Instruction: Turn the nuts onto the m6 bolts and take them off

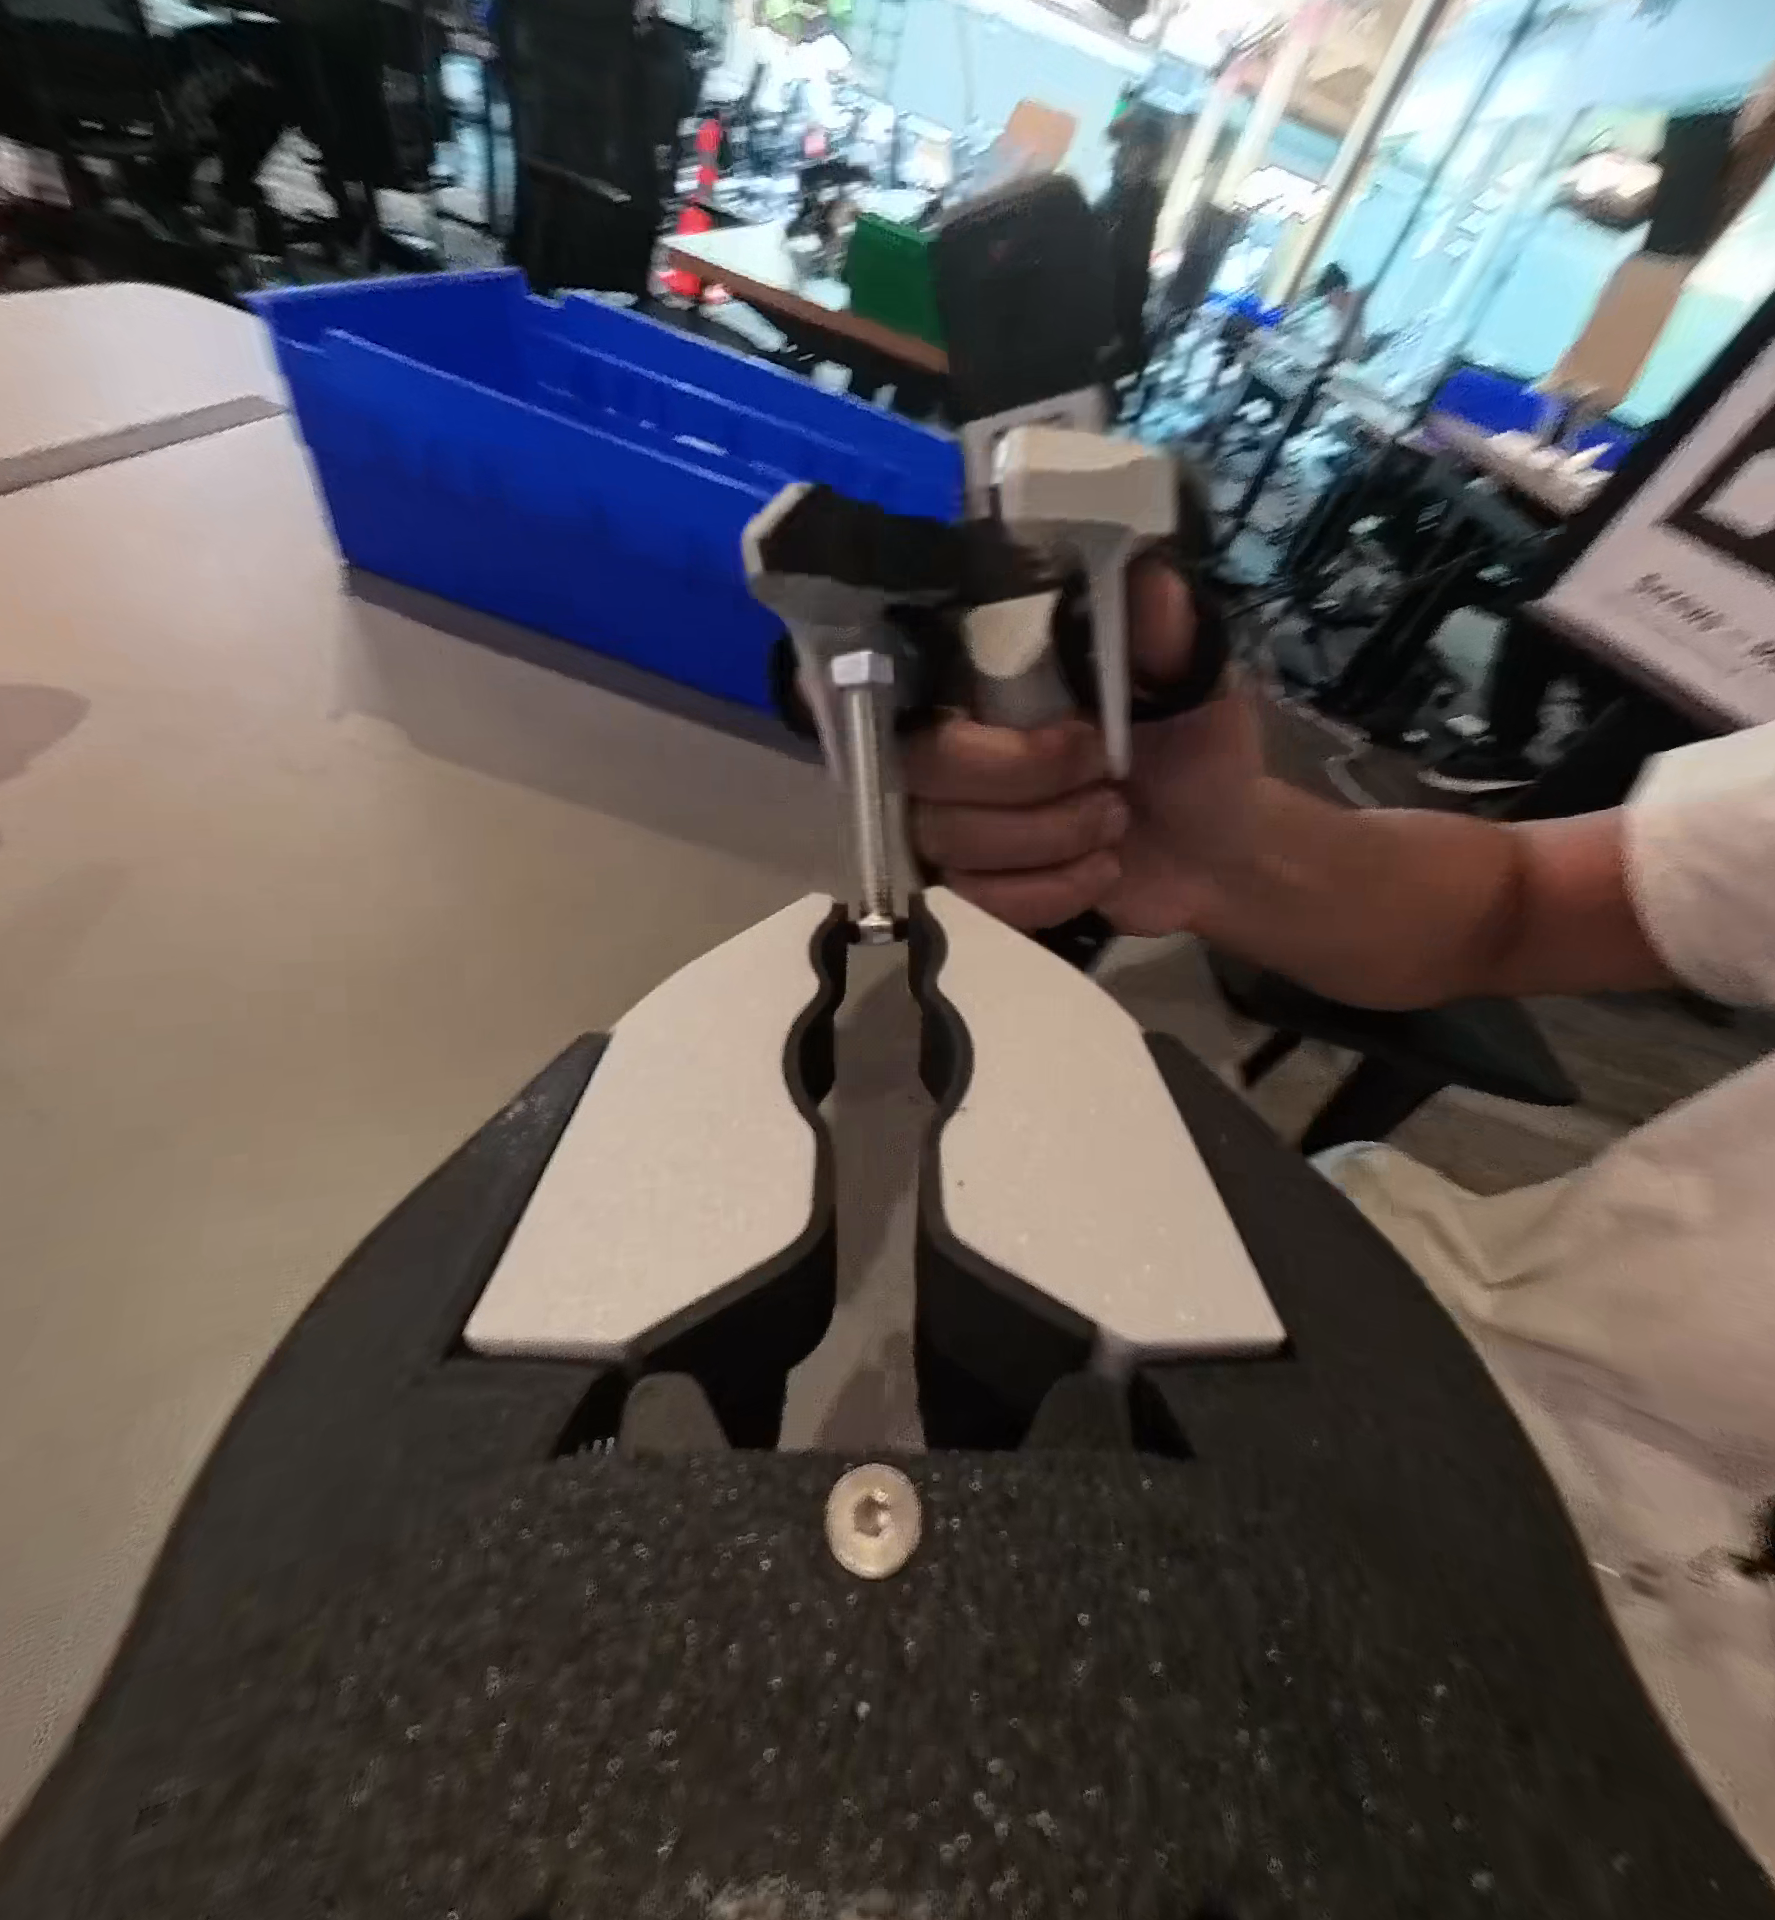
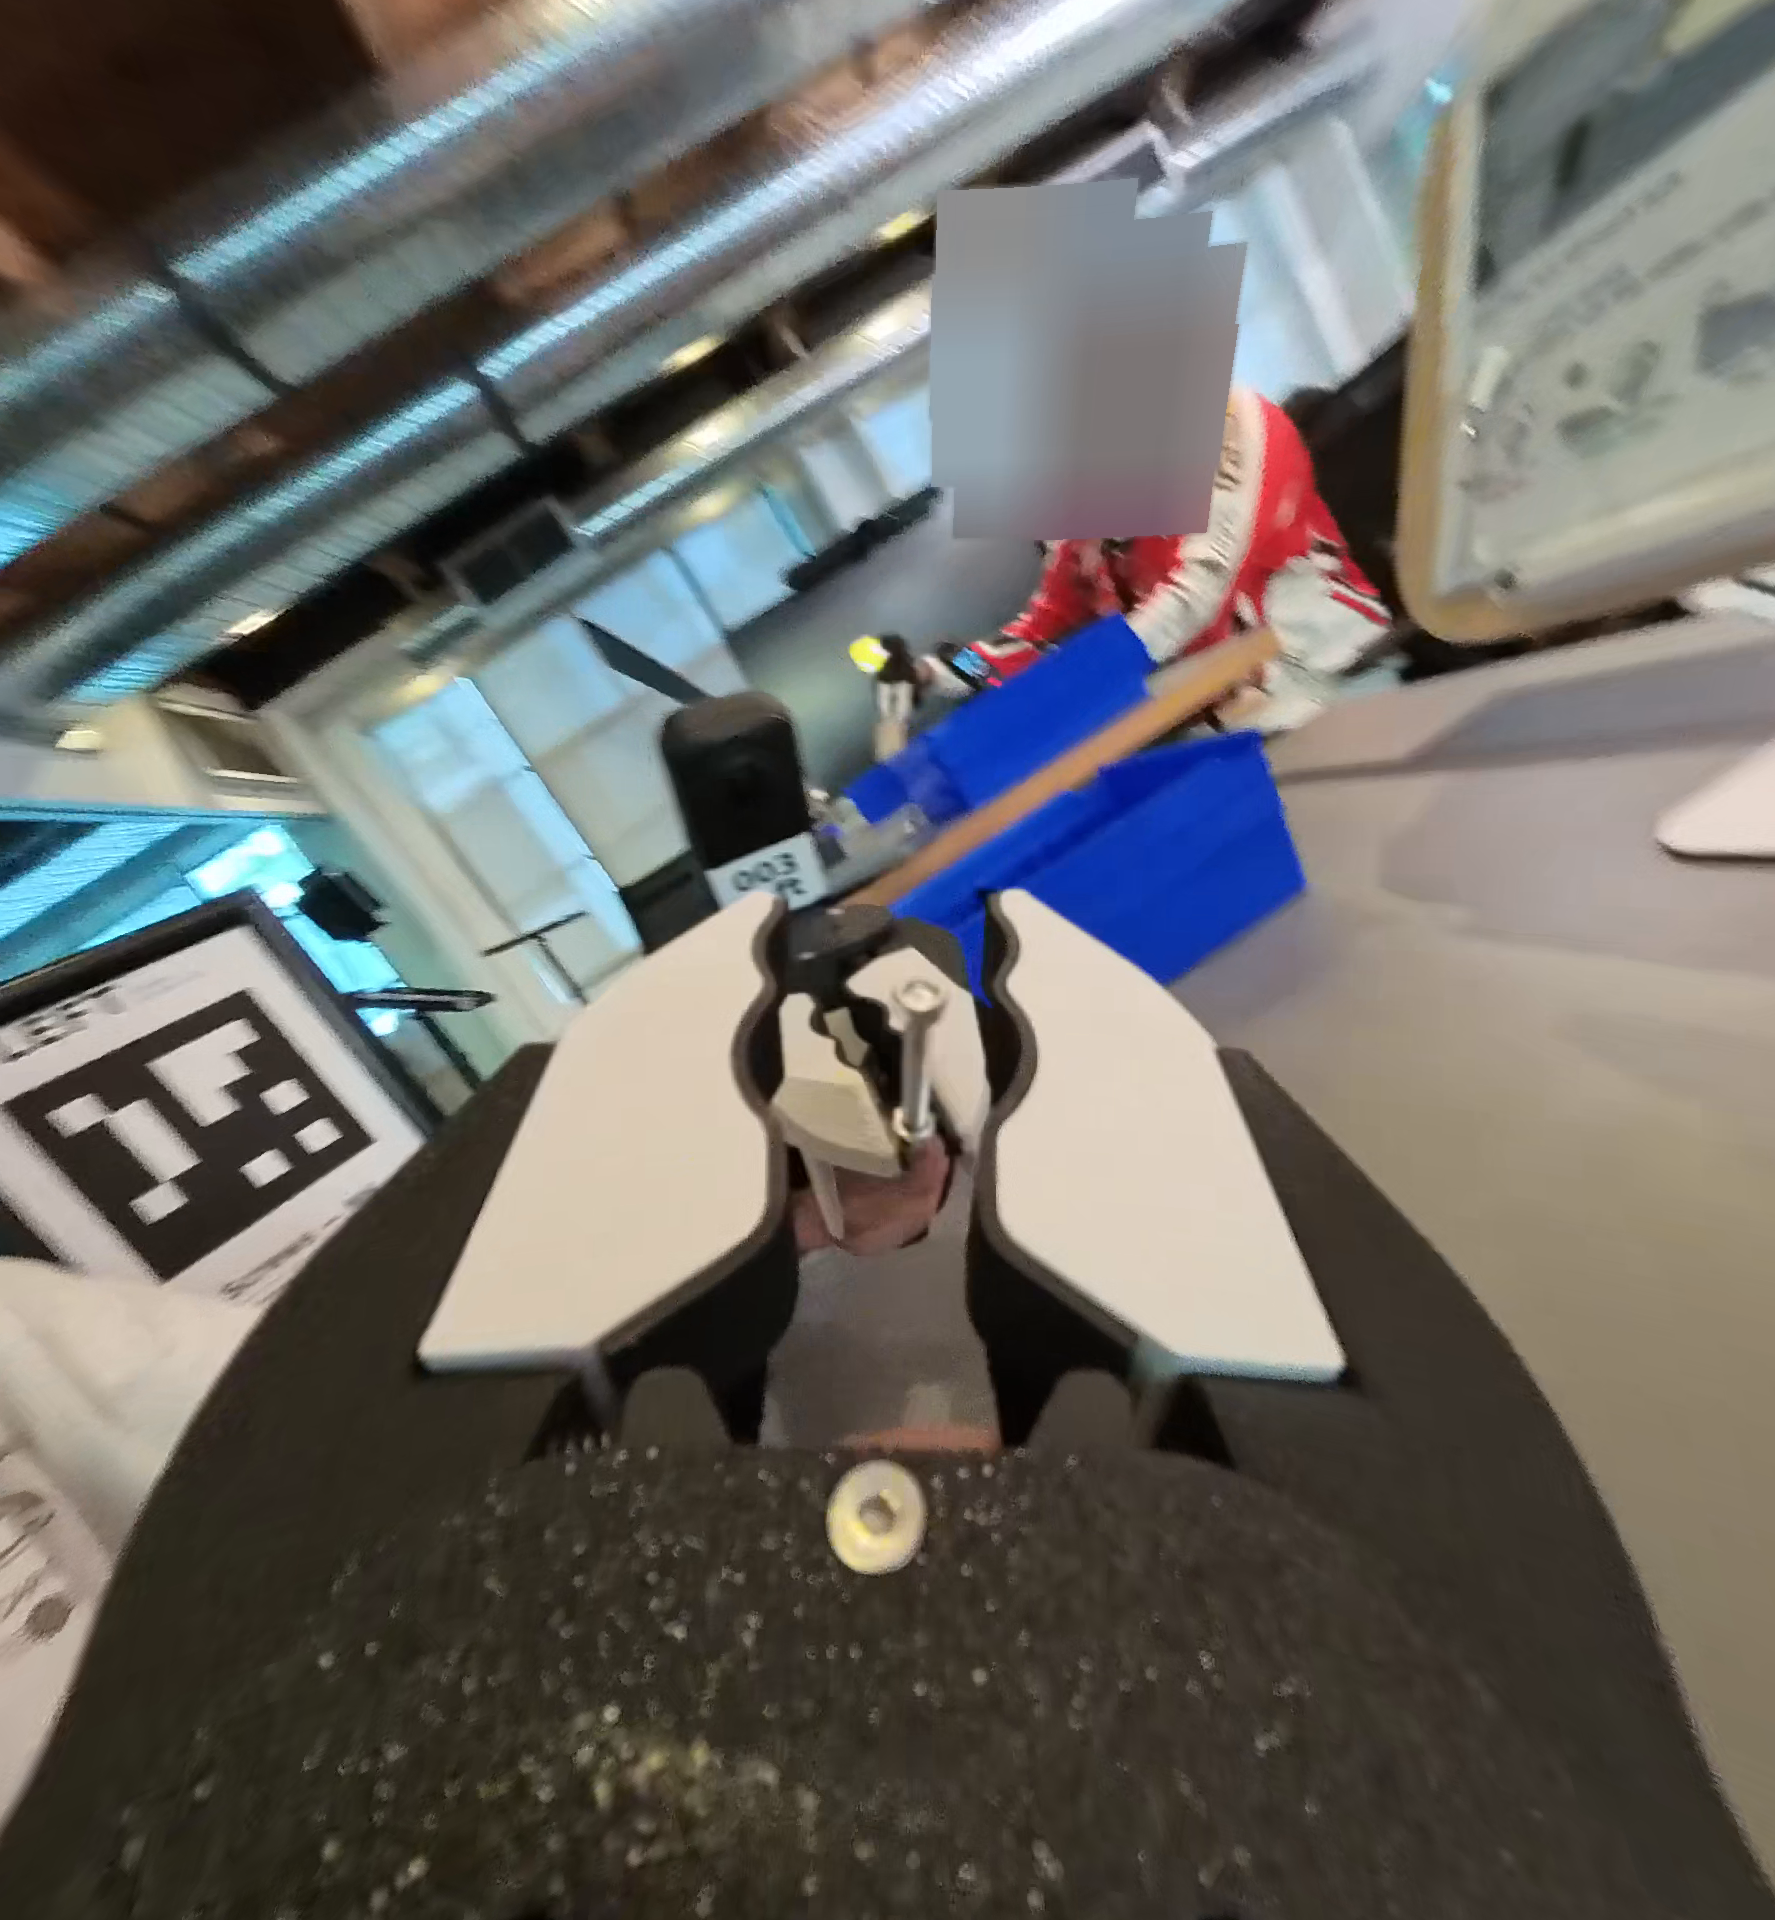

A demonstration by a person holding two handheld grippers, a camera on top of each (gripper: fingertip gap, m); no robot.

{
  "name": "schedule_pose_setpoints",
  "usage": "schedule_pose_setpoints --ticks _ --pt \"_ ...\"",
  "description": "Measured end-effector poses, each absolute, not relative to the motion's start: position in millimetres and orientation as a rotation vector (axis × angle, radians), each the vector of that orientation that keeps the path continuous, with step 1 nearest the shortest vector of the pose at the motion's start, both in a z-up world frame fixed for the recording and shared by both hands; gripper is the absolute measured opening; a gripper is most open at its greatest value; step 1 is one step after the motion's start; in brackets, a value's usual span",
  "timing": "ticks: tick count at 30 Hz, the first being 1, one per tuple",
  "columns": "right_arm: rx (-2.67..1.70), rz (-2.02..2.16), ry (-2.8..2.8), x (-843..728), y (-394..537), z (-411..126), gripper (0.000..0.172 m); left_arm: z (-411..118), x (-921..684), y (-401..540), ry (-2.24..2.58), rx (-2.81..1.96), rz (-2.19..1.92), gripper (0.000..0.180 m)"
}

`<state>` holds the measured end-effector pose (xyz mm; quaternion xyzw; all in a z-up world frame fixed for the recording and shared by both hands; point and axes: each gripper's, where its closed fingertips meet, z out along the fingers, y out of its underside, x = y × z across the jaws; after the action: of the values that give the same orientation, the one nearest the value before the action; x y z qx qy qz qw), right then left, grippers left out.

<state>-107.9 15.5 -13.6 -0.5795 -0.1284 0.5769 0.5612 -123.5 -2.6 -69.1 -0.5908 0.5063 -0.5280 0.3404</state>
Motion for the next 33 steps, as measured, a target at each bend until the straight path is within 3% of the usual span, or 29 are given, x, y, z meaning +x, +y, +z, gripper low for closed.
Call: schedule_pose_setpoints --ticks 6,12,13,24,29,31,33 --pt "-1.124 1.724 -0.419 -111 -13 -2 0.031 -41 -135 -27 1.315 -1.417 -1.775 0.01" --pt "-1.169 1.664 -0.497 -131 -18 -8 0.018 -43 -134 -38 1.371 -1.41 -1.808 0.01" --pt "-1.175 1.662 -0.499 -131 -19 -10 0.01 -46 -133 -38 1.38 -1.42 -1.791 0.01" --pt "-1.748 1.093 -0.133 -111 35 -59 0.01 -87 -119 17 1.303 -1.582 -1.026 0.01" --pt "-1.77 1.138 -0.11 -111 29 -55 0.01 -92 -112 13 1.333 -1.586 -0.982 0.011" --pt "-1.645 1.252 -0.163 -113 25 -40 0.019 -85 -114 5 1.332 -1.58 -1.126 0.01" --pt "-1.497 1.367 -0.258 -113 18 -26 0.044 -76 -118 -3 1.322 -1.563 -1.297 0.01"
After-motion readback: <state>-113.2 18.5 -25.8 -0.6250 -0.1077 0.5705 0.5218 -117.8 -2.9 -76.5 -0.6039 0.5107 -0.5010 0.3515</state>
